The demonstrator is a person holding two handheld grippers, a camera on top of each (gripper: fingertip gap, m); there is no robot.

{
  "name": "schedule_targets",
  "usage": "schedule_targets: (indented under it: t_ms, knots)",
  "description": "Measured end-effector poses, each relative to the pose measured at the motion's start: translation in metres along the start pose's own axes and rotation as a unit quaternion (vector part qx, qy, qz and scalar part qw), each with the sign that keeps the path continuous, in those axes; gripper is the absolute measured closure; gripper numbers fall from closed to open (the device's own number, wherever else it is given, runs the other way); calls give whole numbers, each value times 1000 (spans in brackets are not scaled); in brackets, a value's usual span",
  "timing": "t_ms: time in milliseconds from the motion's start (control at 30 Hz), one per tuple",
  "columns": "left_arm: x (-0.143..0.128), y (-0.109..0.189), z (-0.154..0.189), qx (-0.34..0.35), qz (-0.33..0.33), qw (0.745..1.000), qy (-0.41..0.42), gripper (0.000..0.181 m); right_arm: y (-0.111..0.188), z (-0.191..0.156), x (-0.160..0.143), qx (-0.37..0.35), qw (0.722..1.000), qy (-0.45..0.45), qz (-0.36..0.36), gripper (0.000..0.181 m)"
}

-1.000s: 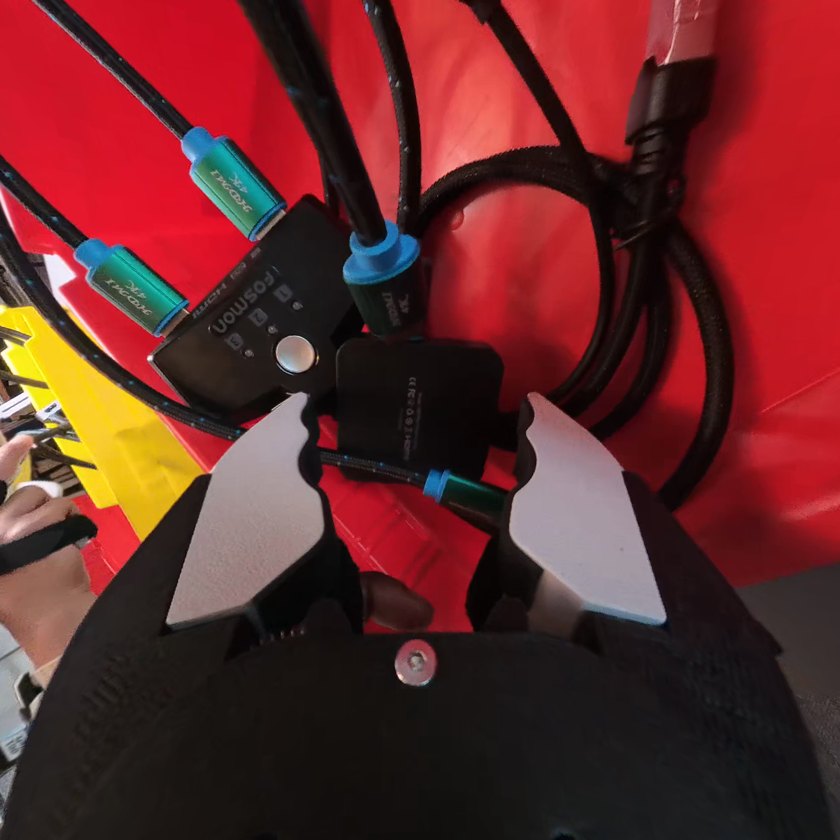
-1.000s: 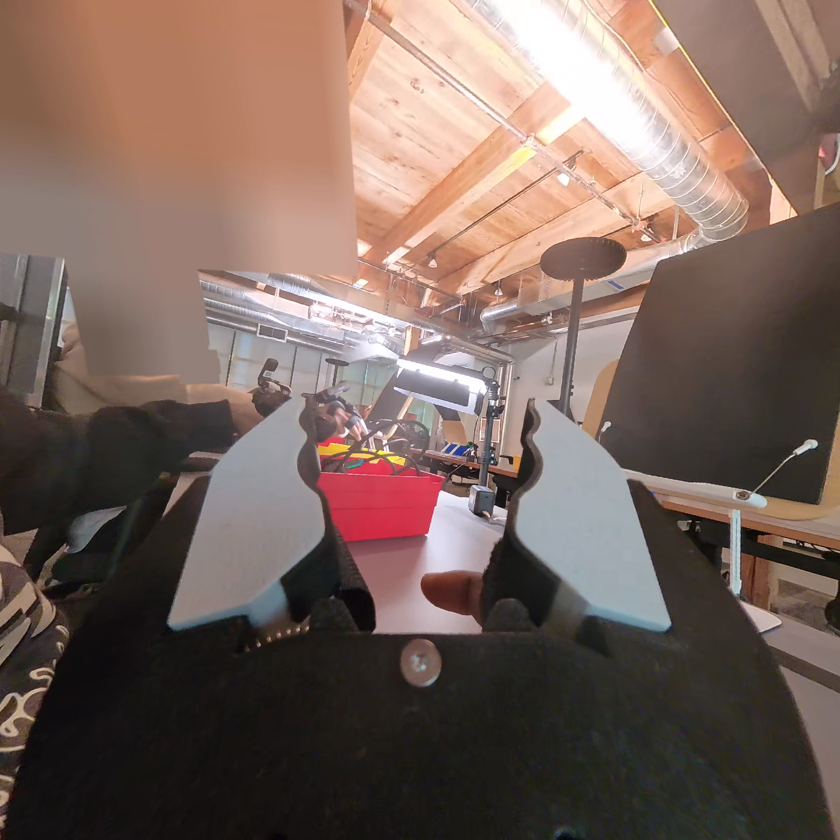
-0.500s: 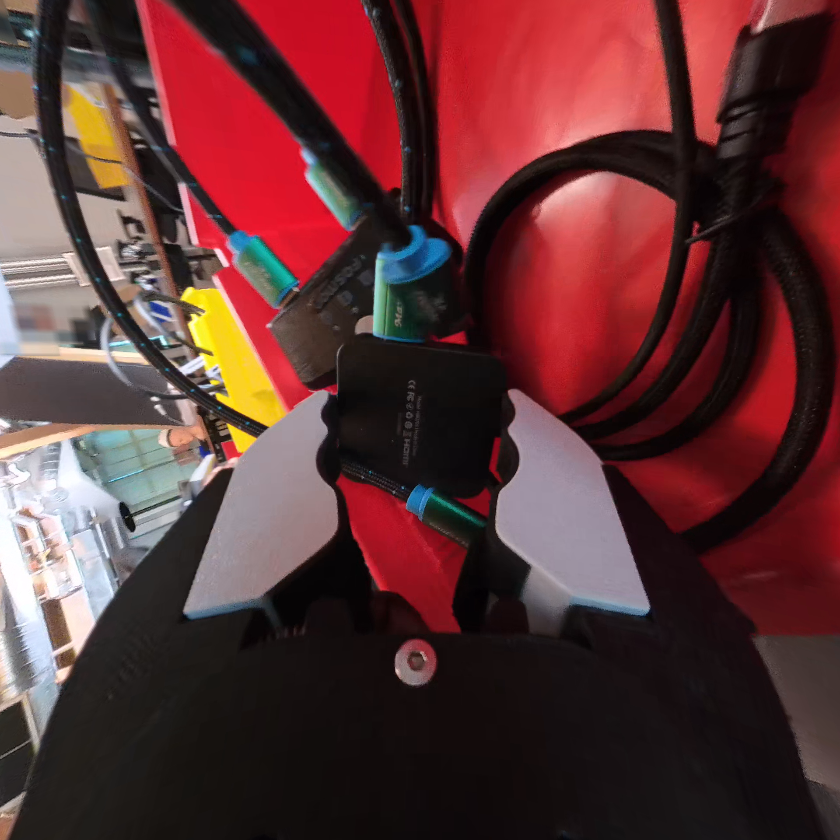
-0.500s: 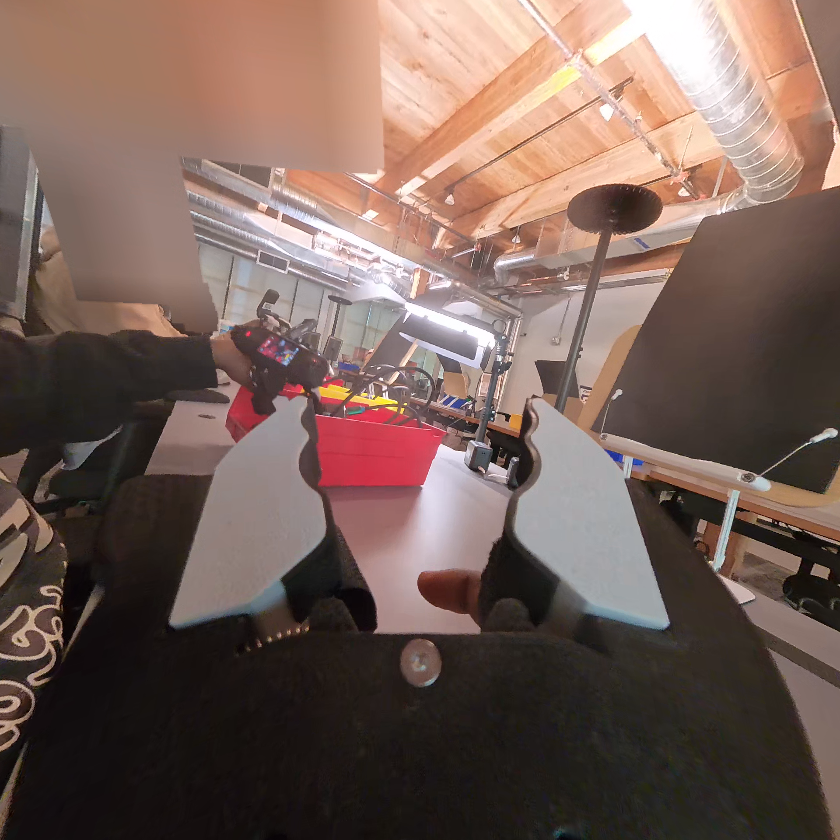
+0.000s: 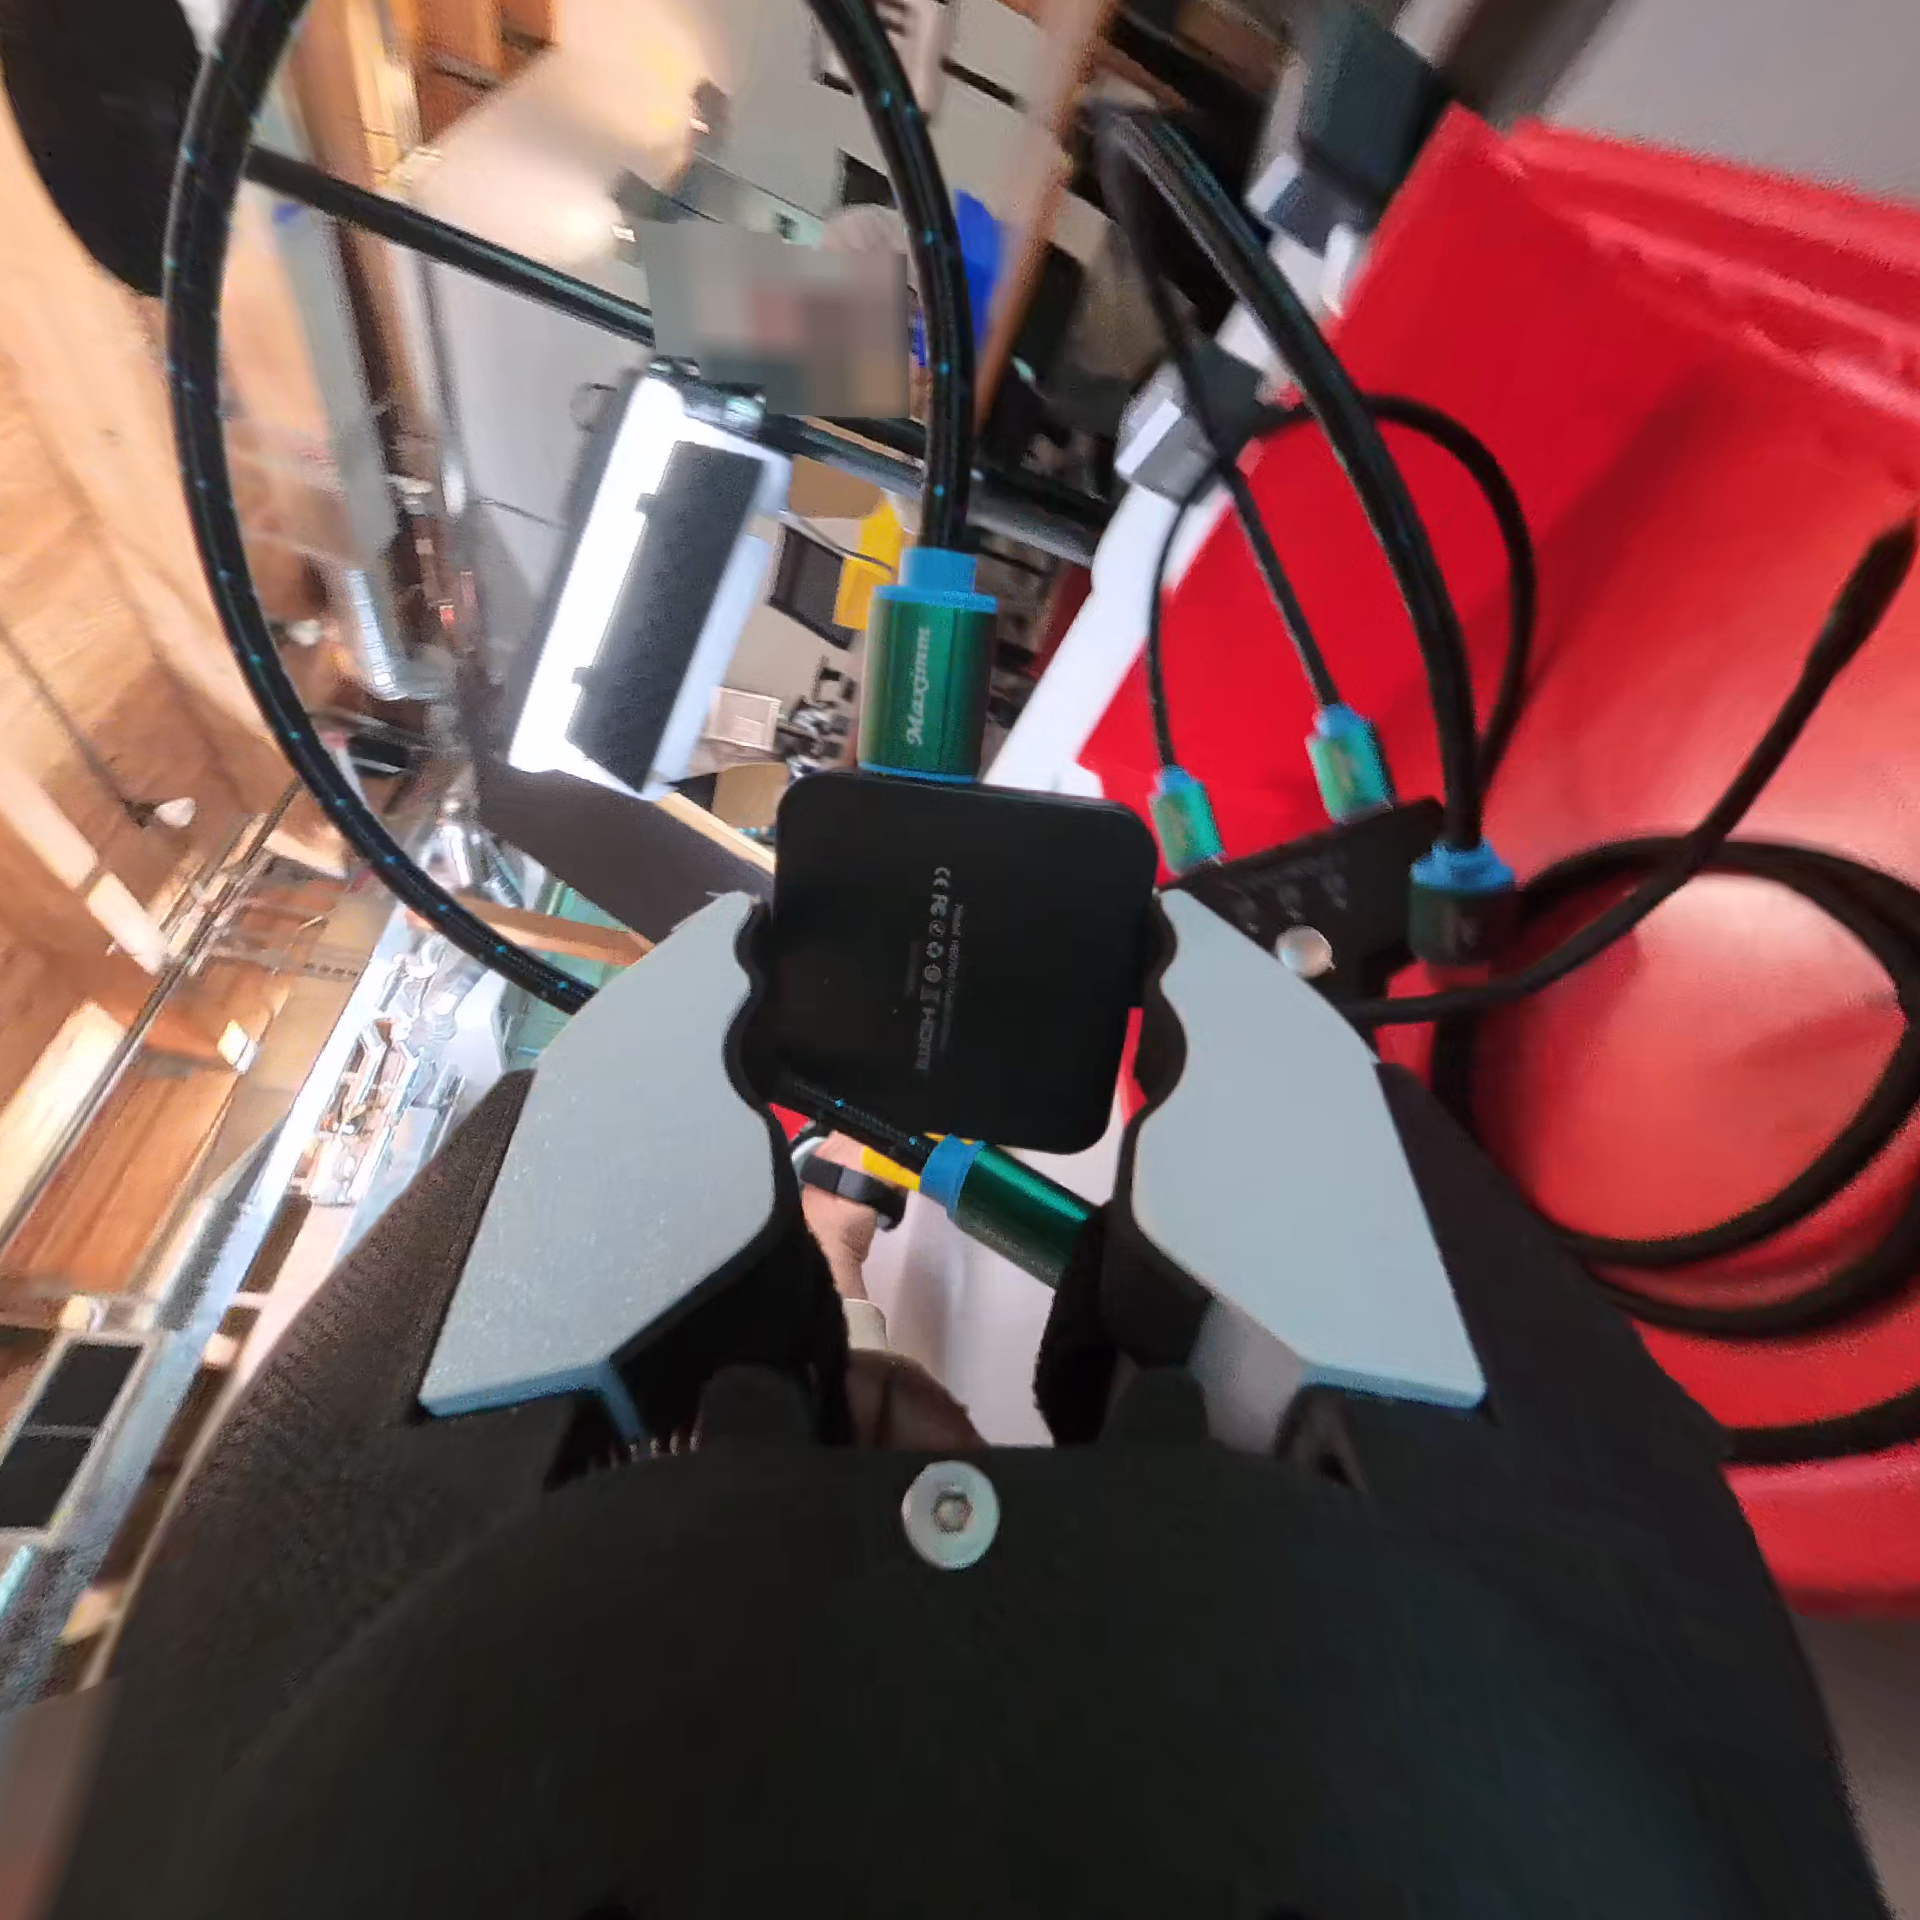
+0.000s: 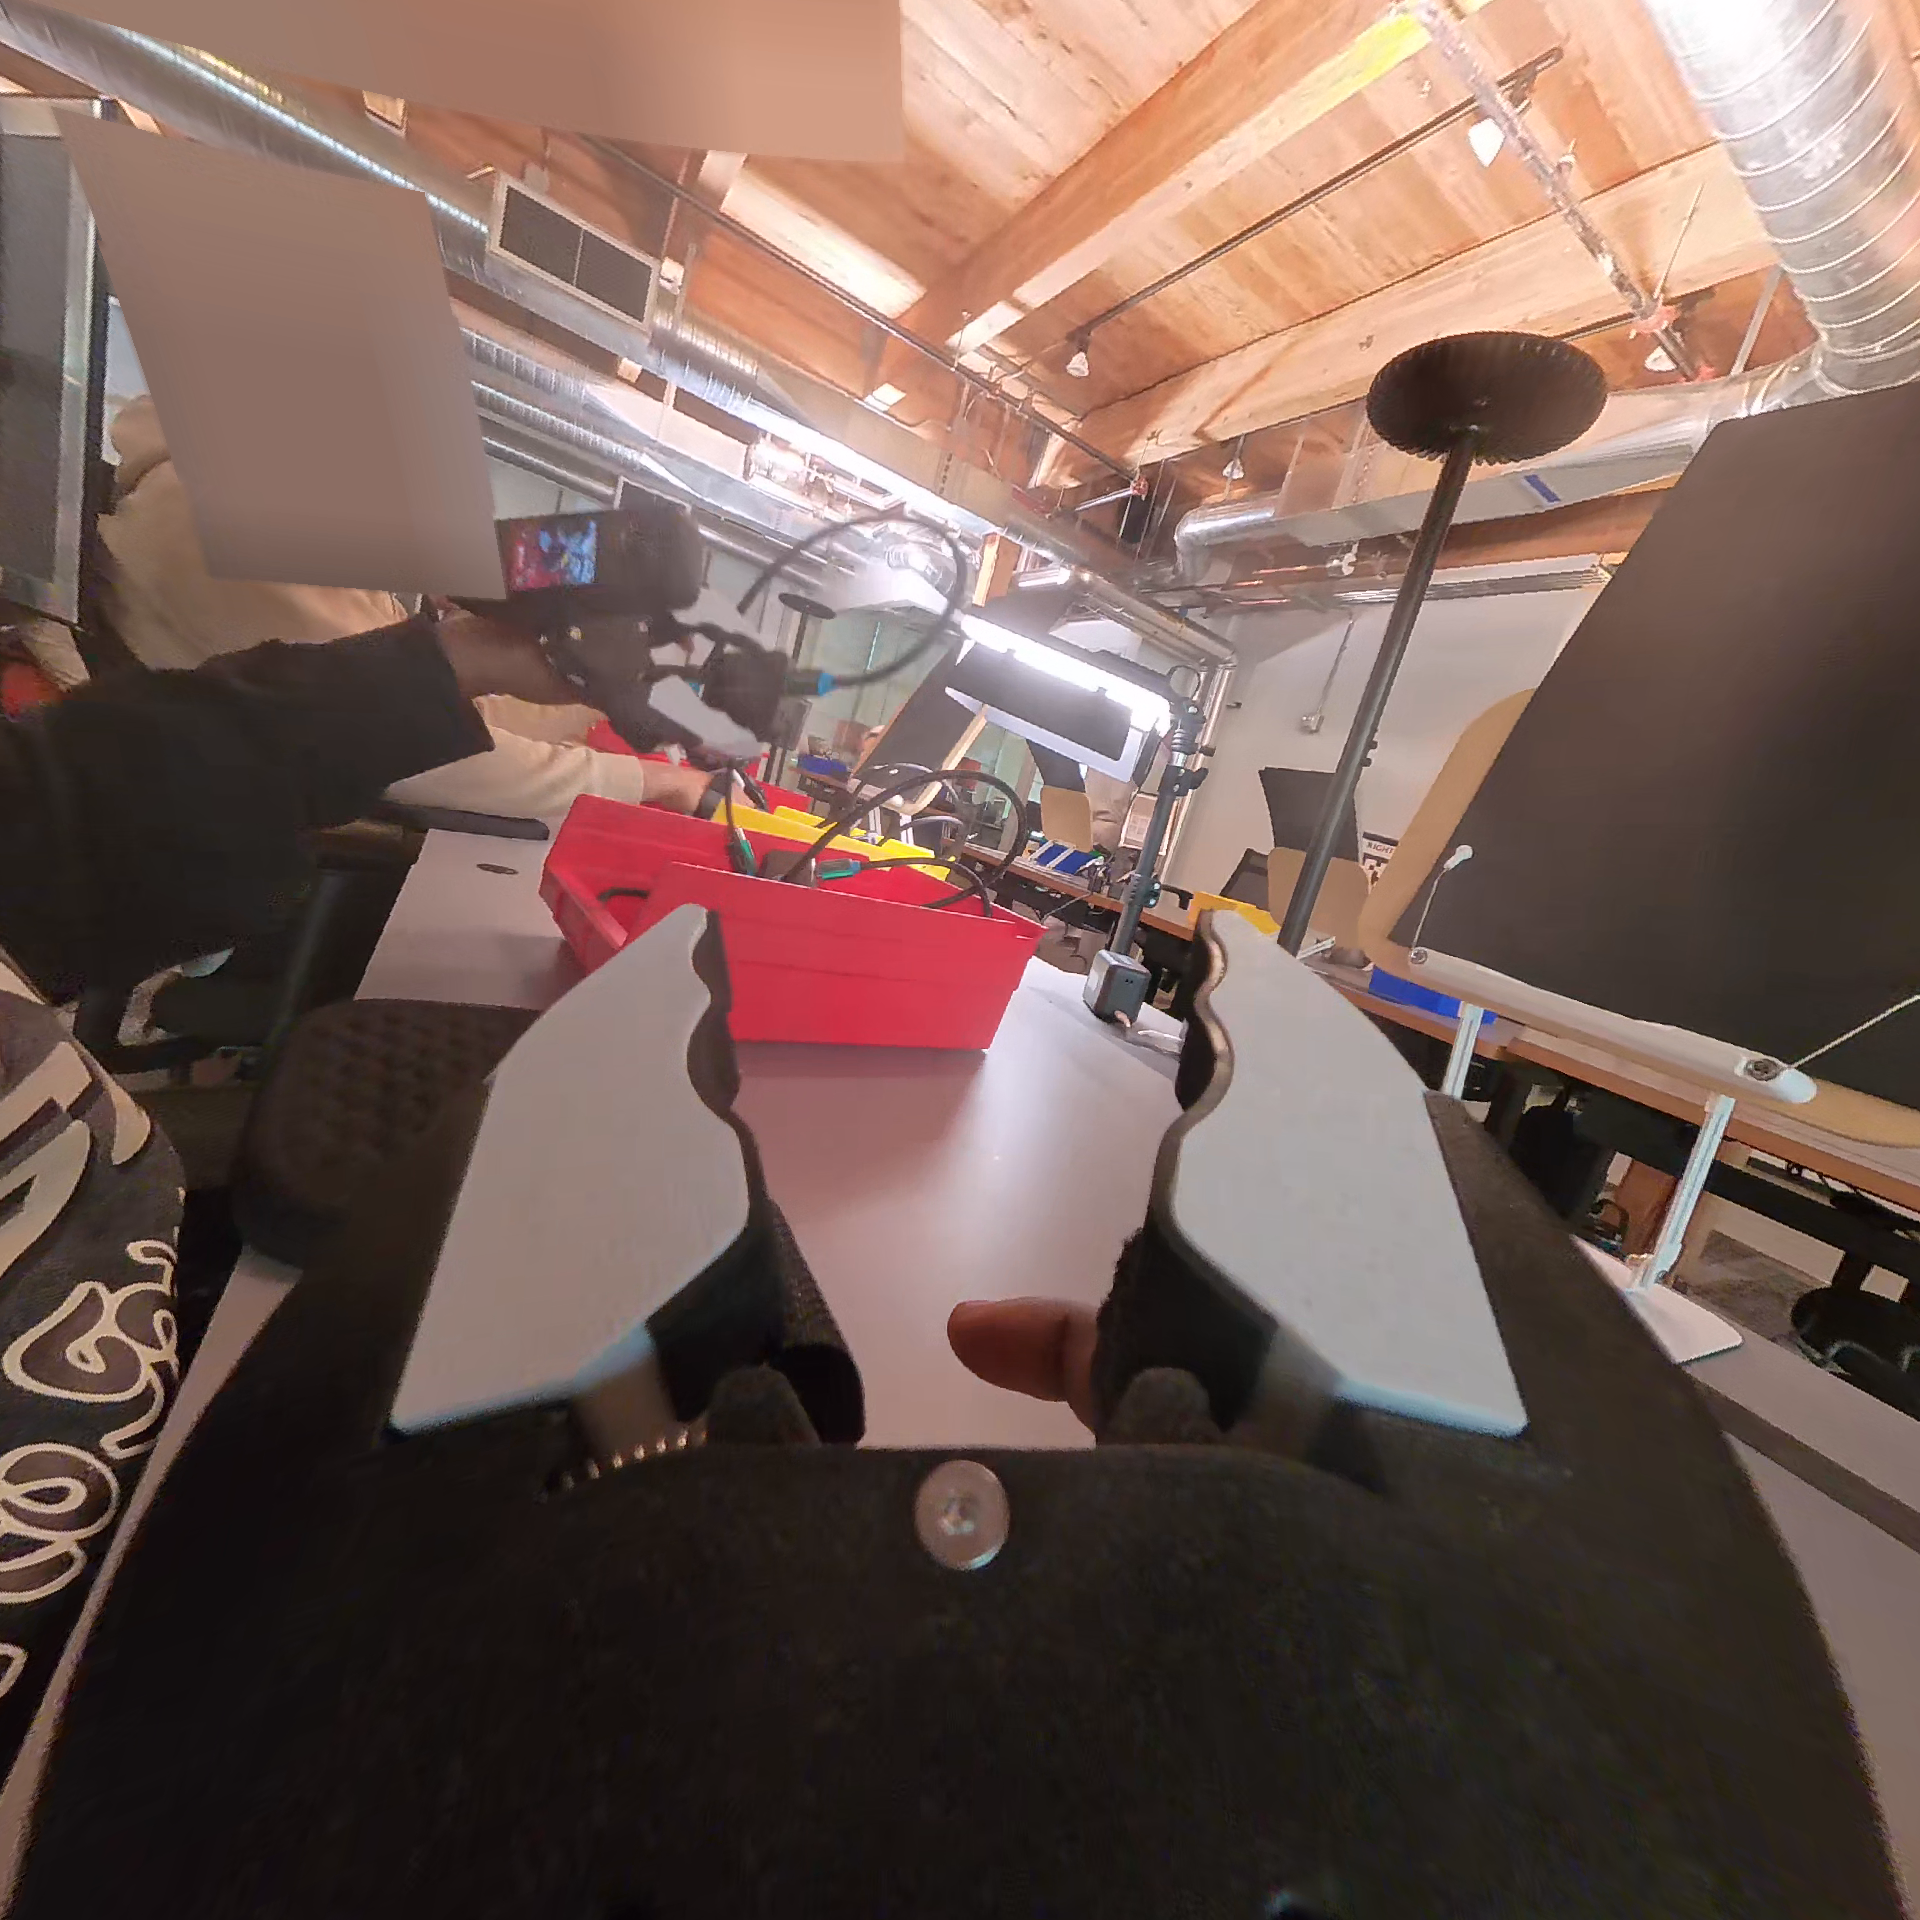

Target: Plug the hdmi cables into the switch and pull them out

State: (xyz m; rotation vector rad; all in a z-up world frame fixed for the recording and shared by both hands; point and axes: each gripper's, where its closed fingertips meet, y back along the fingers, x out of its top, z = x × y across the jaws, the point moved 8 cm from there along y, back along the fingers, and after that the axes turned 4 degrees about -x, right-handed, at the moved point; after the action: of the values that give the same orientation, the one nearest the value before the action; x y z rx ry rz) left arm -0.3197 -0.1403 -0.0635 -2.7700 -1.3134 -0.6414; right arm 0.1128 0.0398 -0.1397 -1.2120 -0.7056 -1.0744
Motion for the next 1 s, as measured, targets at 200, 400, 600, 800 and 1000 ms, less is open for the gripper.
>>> schedule_targets:
  t_ms: [200, 400, 600, 800, 1000]
  knots:
    - [36, 38, -24, 105, 143, 974, 139, 114, 0, 3, -3, -8, 1000, -13, -14, 98]
    - [129, 79, 39, -72, 353, 904, 231, 114, 5, 14, 5, -42, 996, -71, 27, 95]
    - [187, 88, 150, -183, 356, 902, 164, 114, 38, 44, 25, -87, 950, -255, 158, 148]
    - [193, 97, 183, -207, 359, 901, 128, 115, 16, 42, 5, -91, 946, -308, 33, 154]
    - [189, 115, 183, -251, 431, 850, 172, 156, -48, 7, -36, -17, 905, -370, -207, 126]
